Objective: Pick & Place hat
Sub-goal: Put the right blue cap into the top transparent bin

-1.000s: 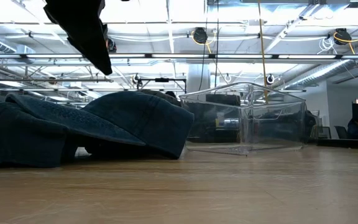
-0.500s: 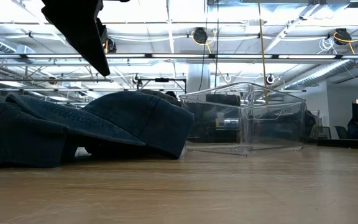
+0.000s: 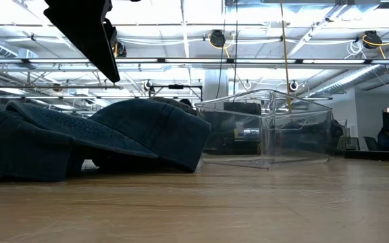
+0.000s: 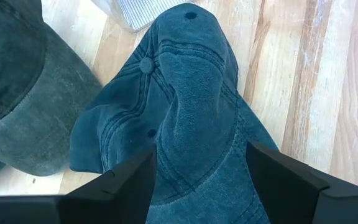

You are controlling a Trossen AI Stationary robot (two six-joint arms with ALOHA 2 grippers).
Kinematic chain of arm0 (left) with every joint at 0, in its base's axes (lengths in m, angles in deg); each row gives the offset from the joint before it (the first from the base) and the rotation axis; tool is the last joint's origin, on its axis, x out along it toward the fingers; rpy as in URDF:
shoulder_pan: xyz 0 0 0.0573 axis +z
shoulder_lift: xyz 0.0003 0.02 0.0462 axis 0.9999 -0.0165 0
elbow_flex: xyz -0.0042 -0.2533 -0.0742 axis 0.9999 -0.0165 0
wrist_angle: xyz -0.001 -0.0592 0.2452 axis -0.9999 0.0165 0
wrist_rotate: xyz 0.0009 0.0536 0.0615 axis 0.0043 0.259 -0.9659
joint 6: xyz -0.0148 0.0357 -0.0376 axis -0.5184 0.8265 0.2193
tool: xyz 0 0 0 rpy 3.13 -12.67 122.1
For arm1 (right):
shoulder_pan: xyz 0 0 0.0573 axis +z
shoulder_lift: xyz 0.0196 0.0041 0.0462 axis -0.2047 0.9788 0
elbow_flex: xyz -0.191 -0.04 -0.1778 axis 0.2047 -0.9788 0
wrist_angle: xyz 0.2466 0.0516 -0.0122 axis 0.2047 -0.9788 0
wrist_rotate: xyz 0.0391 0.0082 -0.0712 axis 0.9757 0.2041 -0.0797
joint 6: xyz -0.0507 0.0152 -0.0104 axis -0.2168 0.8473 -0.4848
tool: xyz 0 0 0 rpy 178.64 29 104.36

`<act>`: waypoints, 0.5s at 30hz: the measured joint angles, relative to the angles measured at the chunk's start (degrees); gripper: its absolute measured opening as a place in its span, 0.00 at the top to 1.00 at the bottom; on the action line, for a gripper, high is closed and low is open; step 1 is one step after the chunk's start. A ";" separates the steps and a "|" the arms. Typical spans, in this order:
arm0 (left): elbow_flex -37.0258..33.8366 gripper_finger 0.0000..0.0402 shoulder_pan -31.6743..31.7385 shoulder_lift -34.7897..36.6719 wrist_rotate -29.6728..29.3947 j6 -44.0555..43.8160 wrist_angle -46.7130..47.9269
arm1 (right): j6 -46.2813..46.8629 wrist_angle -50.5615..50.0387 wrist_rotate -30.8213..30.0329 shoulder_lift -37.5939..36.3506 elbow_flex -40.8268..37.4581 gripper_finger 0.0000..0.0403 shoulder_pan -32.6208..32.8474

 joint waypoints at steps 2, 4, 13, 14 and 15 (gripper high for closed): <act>0.00 0.37 0.00 0.00 0.00 -1.01 0.00 | 0.16 0.00 0.00 0.00 0.00 0.26 0.00; 0.00 0.37 0.02 0.00 0.04 -3.39 0.02 | 0.18 -0.02 0.00 0.00 0.00 0.26 -0.01; 0.00 0.37 0.59 0.00 0.04 -11.51 0.31 | 0.18 -0.01 0.00 0.00 0.00 0.26 -0.02; 0.00 0.37 0.60 0.00 0.04 -9.63 0.68 | 0.18 -0.01 0.00 0.00 0.00 0.26 -0.01; 0.00 0.37 0.59 0.00 0.06 -7.53 1.18 | 0.18 0.00 0.00 0.00 0.00 0.26 -0.01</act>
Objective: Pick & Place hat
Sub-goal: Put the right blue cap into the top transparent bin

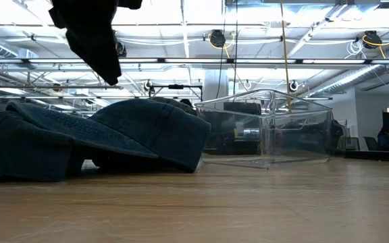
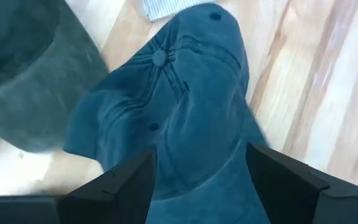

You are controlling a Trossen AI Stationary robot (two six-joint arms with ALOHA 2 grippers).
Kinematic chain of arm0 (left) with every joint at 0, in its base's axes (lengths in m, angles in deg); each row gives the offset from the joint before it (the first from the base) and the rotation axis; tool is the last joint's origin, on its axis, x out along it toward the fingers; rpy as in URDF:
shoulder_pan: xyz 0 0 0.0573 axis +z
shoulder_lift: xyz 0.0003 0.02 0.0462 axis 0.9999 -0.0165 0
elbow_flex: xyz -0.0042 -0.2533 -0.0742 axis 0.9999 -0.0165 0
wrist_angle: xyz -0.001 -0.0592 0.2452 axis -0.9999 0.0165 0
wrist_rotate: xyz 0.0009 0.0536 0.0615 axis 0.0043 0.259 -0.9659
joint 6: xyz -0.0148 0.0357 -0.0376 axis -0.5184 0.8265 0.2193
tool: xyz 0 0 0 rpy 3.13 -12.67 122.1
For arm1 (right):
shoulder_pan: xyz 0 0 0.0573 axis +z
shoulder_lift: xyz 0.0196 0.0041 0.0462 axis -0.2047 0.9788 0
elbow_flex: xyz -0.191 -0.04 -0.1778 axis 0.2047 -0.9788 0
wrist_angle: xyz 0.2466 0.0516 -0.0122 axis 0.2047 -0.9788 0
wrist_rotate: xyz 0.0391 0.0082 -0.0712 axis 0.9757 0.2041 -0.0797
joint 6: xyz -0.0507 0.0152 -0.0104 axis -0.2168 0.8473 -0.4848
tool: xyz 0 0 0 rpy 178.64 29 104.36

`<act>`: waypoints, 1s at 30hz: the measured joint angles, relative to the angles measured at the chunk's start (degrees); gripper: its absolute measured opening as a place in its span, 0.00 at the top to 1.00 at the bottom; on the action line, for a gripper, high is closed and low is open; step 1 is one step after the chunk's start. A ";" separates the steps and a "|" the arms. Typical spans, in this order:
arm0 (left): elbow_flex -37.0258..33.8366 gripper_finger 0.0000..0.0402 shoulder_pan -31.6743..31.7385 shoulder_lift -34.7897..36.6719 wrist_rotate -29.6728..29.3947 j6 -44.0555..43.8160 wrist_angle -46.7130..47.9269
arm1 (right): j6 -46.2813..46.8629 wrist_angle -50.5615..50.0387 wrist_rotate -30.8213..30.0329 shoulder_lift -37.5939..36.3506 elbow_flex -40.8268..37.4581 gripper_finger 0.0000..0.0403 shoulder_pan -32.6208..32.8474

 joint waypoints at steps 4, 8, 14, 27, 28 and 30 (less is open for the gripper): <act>0.00 0.37 -0.04 0.00 -0.20 4.22 2.06 | 0.00 0.00 0.00 0.00 0.00 0.26 0.01; 0.00 0.37 -0.03 0.00 -2.44 4.16 2.47 | 0.00 0.00 0.00 0.00 0.00 0.26 0.00; 0.00 0.37 -0.03 0.00 -2.65 3.22 2.40 | 0.00 0.00 0.00 0.00 0.00 0.26 -0.01; 0.00 0.37 -0.04 0.00 -2.05 5.98 2.36 | 0.00 -0.01 0.00 0.00 0.00 0.26 0.00; 0.00 0.37 -0.04 0.00 -2.07 6.34 2.36 | 0.00 -0.01 0.00 0.00 0.00 0.26 -0.01; 0.00 0.37 -0.04 0.00 -2.50 5.83 2.17 | 0.00 -0.01 0.00 0.00 0.00 0.26 0.00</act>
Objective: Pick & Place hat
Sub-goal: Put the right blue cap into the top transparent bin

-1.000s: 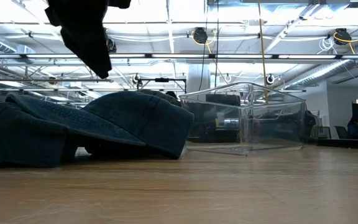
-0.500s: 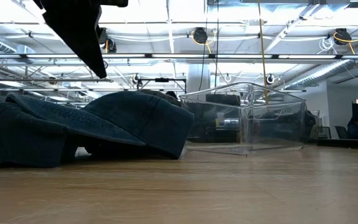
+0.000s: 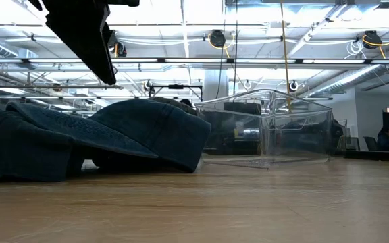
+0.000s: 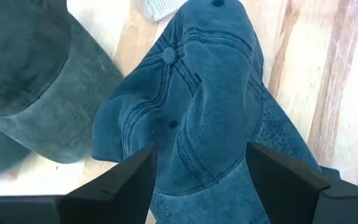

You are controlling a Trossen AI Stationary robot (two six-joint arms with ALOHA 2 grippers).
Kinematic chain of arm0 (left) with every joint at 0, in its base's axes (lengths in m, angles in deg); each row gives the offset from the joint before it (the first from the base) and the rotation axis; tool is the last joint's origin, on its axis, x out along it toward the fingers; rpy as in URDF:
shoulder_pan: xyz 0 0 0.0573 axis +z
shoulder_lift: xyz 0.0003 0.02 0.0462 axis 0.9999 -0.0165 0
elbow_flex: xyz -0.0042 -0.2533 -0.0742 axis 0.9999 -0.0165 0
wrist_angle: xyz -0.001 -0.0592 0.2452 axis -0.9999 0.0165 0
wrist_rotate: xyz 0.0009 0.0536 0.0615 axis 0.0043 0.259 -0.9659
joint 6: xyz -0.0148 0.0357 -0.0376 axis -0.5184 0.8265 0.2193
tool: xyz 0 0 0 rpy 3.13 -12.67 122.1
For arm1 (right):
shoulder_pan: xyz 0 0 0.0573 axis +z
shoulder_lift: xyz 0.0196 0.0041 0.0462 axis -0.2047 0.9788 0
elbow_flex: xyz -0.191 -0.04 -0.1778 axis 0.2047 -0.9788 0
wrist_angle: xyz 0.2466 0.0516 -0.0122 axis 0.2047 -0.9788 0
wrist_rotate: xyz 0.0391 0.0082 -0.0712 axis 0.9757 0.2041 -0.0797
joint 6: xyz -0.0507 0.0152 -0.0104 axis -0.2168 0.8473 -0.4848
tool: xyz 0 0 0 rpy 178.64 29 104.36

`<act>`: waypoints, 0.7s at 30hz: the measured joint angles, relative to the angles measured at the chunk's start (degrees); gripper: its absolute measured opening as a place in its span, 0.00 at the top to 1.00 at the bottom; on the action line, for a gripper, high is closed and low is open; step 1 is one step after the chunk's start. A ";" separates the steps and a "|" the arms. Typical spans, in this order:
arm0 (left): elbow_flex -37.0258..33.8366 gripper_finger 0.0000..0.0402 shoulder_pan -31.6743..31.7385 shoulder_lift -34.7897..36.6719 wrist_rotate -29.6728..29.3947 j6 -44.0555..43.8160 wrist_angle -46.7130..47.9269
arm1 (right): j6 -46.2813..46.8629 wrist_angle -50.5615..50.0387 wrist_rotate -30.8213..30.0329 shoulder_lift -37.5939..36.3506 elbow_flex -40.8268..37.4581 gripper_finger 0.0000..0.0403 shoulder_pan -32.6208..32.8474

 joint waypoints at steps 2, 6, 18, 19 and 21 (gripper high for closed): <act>0.00 0.37 0.15 0.00 -0.31 -2.08 -0.45 | 0.00 -0.01 0.00 0.00 0.00 0.26 -0.01; 0.00 0.37 0.62 0.00 0.47 -2.69 -0.46 | 0.00 0.00 0.00 -0.01 0.00 0.26 0.00; -1.02 0.37 0.59 0.02 -0.45 -0.37 -2.89 | 0.00 -0.01 0.00 -0.01 0.00 0.26 0.01; -1.68 0.37 0.59 0.02 -0.41 0.27 -3.91 | 0.00 -0.01 0.00 -0.02 0.00 0.26 -0.01; -3.02 0.37 0.59 0.02 0.05 1.70 -5.69 | 0.00 -0.01 0.00 -0.01 0.00 0.26 0.00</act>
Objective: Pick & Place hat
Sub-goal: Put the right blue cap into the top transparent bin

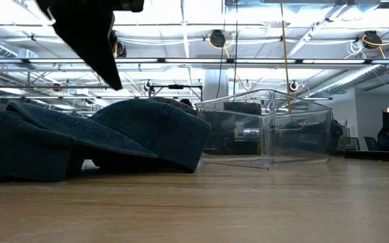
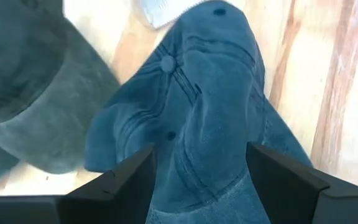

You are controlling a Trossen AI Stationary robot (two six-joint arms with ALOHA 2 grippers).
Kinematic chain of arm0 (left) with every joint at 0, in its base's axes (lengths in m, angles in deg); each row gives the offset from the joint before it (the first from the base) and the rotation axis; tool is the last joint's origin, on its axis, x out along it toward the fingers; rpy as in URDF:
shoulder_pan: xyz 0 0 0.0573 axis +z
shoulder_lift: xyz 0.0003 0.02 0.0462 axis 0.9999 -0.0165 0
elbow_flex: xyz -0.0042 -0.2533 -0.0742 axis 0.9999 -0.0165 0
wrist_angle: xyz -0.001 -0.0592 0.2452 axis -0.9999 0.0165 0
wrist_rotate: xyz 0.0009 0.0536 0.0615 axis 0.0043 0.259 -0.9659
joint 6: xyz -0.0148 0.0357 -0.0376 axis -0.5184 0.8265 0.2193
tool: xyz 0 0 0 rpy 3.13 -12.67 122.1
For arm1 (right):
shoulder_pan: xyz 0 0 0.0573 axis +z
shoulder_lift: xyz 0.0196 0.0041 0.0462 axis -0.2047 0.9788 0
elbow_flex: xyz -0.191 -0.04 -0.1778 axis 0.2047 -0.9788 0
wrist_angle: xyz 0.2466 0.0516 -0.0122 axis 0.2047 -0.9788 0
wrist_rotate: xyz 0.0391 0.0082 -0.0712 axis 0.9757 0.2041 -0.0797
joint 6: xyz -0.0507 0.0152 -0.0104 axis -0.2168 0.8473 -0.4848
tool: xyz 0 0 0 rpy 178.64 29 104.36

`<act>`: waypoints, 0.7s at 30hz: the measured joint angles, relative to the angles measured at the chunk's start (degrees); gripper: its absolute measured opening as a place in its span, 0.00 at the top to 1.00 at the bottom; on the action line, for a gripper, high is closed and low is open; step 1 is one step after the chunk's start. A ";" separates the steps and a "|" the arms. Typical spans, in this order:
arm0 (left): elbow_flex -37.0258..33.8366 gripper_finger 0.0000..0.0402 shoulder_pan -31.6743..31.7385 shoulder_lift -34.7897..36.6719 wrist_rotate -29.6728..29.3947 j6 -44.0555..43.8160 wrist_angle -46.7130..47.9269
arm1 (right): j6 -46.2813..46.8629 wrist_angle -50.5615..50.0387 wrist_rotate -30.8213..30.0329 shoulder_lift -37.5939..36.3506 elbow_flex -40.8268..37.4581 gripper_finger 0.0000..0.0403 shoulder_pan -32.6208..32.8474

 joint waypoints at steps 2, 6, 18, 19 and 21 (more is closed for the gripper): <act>-1.34 0.37 0.00 0.00 0.83 0.74 -2.00 | 0.00 0.00 0.00 -0.01 0.00 0.26 -0.01; -2.96 0.37 0.00 0.00 1.46 0.37 -3.03 | 0.00 0.00 0.01 -0.01 0.00 0.26 0.00; -7.94 0.37 0.87 0.00 1.56 -0.44 -11.63 | 0.00 0.02 0.00 0.00 0.00 0.26 0.00; -7.95 0.37 0.98 0.00 1.60 -0.59 -11.42 | 0.00 0.02 0.00 -0.01 0.00 0.26 -0.01; -7.99 0.37 1.29 0.00 2.24 -0.77 -11.33 | 0.00 0.02 0.00 0.01 0.00 0.26 -0.01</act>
